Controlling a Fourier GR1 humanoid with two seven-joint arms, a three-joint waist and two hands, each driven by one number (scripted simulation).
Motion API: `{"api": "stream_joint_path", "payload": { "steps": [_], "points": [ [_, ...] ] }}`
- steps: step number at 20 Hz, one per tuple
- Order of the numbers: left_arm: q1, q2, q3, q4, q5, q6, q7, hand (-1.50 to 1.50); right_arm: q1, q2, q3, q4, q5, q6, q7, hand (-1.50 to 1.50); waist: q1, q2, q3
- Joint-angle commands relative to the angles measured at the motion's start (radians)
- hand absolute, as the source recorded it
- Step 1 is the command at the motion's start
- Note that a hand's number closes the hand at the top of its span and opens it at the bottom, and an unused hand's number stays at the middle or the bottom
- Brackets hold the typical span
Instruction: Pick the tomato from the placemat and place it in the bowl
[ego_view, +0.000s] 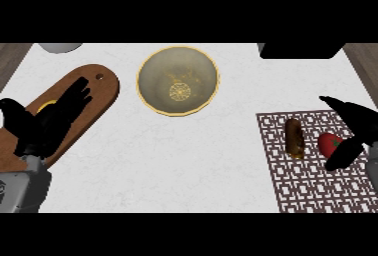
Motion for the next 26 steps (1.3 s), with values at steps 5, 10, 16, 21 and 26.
{"api": "stream_joint_path", "payload": {
  "steps": [5, 10, 16, 21, 26],
  "points": [
    [0.045, -0.03, 0.025, -0.005, -0.034, -0.041, -0.037, 0.0, 0.006, 0.021, -0.03, 0.115, 0.091, -0.008, -0.102, -1.5, 0.0, 0.0, 0.0],
    [-0.038, -0.001, 0.08, 0.067, -0.01, -0.073, -0.002, 0.0, -0.023, 0.063, -0.018, 0.248, 0.163, -0.086, -0.151, -1.5, 0.0, 0.001, 0.0],
    [0.047, -0.046, 0.063, -0.038, -0.047, -0.065, -0.009, 0.0, -0.068, 0.1, -0.045, 0.361, 0.211, -0.127, -0.188, -1.5, 0.002, 0.0, 0.0],
    [0.037, -0.068, 0.053, -0.003, -0.076, -0.071, -0.013, 0.0, -0.107, 0.118, -0.062, 0.471, 0.247, -0.163, -0.227, -1.5, 0.002, 0.0, 0.0],
    [-0.028, -0.047, 0.102, 0.007, -0.045, -0.089, 0.024, 0.0, -0.106, 0.127, -0.074, 0.527, 0.264, -0.205, -0.288, 1.5, 0.0, 0.0, 0.0]
  ]
}}
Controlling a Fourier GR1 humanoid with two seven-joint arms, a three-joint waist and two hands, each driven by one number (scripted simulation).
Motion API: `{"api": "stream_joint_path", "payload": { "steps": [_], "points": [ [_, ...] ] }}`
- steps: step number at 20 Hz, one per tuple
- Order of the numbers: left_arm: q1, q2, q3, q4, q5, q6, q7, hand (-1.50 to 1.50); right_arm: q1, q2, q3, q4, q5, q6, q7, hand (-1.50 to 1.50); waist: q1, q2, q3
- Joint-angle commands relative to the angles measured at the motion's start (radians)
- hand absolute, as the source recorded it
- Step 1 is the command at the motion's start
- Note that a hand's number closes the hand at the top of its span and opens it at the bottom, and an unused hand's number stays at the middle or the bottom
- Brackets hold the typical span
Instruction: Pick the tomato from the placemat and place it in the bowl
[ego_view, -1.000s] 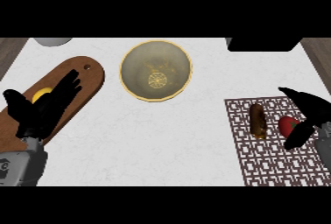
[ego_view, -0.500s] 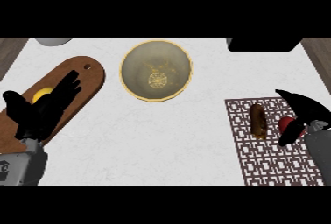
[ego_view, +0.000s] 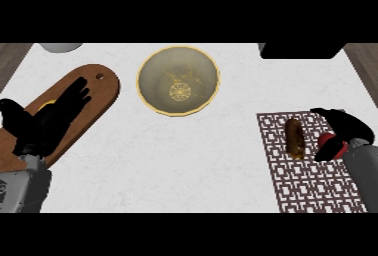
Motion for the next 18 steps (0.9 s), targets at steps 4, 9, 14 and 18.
{"api": "stream_joint_path", "payload": {
  "steps": [4, 9, 14, 18],
  "points": [
    [-0.021, 0.019, 0.046, 0.079, 0.008, -0.043, -0.064, 0.0, -0.064, -0.008, -0.022, 0.201, 0.056, -0.176, -0.177, 1.5, 0.003, 0.003, 0.001],
    [-0.016, -0.019, 0.018, 0.024, -0.018, -0.011, 0.003, 0.0, 0.002, -0.019, -0.018, 0.053, 0.056, -0.126, -0.179, 1.5, -0.004, -0.001, 0.0],
    [0.044, -0.028, 0.011, -0.042, -0.032, -0.01, 0.01, 0.0, -0.034, 0.001, -0.01, -0.005, 0.061, -0.068, -0.131, 1.5, -0.003, -0.002, 0.0],
    [0.014, -0.018, 0.036, -0.03, -0.015, -0.017, 0.019, 0.0, 0.024, 0.034, 0.022, -0.053, 0.073, -0.107, -0.196, 1.5, -0.004, -0.002, 0.0]
  ]
}}
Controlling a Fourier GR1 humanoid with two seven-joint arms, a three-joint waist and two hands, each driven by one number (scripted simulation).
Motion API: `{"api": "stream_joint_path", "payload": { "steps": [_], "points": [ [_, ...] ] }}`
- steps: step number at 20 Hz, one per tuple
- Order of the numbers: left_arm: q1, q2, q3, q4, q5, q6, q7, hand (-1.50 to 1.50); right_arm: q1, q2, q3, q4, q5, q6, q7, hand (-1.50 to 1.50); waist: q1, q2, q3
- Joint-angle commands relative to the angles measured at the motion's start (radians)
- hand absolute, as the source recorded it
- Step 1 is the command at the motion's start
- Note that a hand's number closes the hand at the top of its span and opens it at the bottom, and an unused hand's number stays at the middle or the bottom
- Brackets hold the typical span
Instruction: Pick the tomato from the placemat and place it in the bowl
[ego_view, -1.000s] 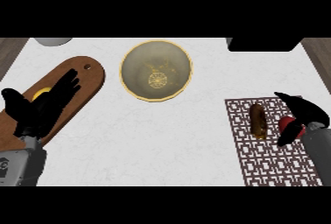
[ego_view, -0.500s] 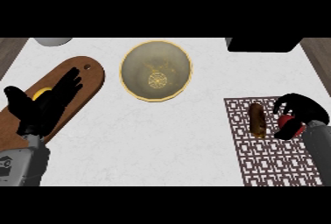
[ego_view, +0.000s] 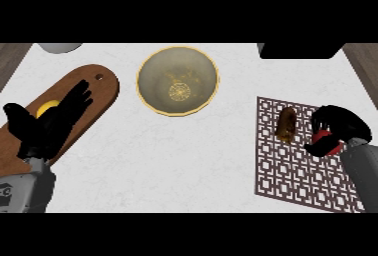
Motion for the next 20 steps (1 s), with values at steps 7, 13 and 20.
{"api": "stream_joint_path", "payload": {
  "steps": [7, 13, 20],
  "points": [
    [-0.024, 0.016, 0.034, 0.034, 0.011, -0.026, -0.022, 0.0, 0.017, 0.051, 0.093, -0.087, 0.043, -0.002, -0.13, 1.5, 0.0, 0.001, 0.001],
    [-0.027, 0.009, 0.031, 0.037, 0.007, -0.02, -0.008, 0.0, 0.048, 0.018, 0.06, -0.406, -0.032, 0.156, -0.075, 1.5, -0.008, -0.002, 0.0],
    [0.014, -0.013, 0.017, 0.052, -0.032, -0.003, -0.058, 0.0, 0.114, -0.026, -0.001, -0.805, -0.135, 0.365, 0.032, 1.5, -0.017, -0.003, 0.0]
  ]
}}
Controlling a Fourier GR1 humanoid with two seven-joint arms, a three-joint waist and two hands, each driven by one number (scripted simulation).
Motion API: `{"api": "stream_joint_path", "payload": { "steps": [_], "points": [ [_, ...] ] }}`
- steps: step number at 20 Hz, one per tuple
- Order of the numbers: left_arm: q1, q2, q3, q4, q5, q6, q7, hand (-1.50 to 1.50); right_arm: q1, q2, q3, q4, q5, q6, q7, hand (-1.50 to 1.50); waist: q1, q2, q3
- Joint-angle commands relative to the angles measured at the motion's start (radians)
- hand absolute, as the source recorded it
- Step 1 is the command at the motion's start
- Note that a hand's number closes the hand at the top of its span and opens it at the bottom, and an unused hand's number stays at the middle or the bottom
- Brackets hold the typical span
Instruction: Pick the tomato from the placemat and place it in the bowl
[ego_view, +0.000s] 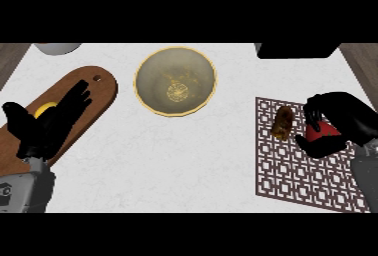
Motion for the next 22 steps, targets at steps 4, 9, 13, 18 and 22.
{"api": "stream_joint_path", "payload": {
  "steps": [4, 9, 13, 18, 22],
  "points": [
    [0.027, -0.015, -0.005, -0.019, 0.001, -0.004, -0.011, 0.0, -0.017, -0.046, -0.087, -0.367, -0.108, 0.24, 0.139, 1.5, -0.001, -0.001, 0.0],
    [0.013, 0.006, 0.005, 0.061, -0.013, -0.036, -0.074, 0.0, -0.213, 0.024, -0.085, -0.446, -0.162, 0.406, 0.346, 1.5, 0.007, 0.003, -0.001],
    [-0.02, -0.006, -0.003, 0.061, -0.023, -0.013, -0.042, 0.0, -0.372, 0.164, -0.075, -0.414, -0.228, 0.446, 0.494, 1.5, 0.012, 0.004, -0.001],
    [0.024, -0.01, -0.004, 0.013, -0.014, -0.02, -0.035, 0.0, -0.478, 0.345, -0.057, -0.396, -0.292, 0.419, 0.697, 1.5, 0.014, 0.002, -0.001],
    [-0.024, -0.022, -0.006, 0.008, -0.01, 0.001, 0.006, 0.0, -0.588, 0.407, -0.033, -0.332, -0.293, 0.366, 0.794, 1.5, 0.013, 0.003, 0.0]
  ]
}}
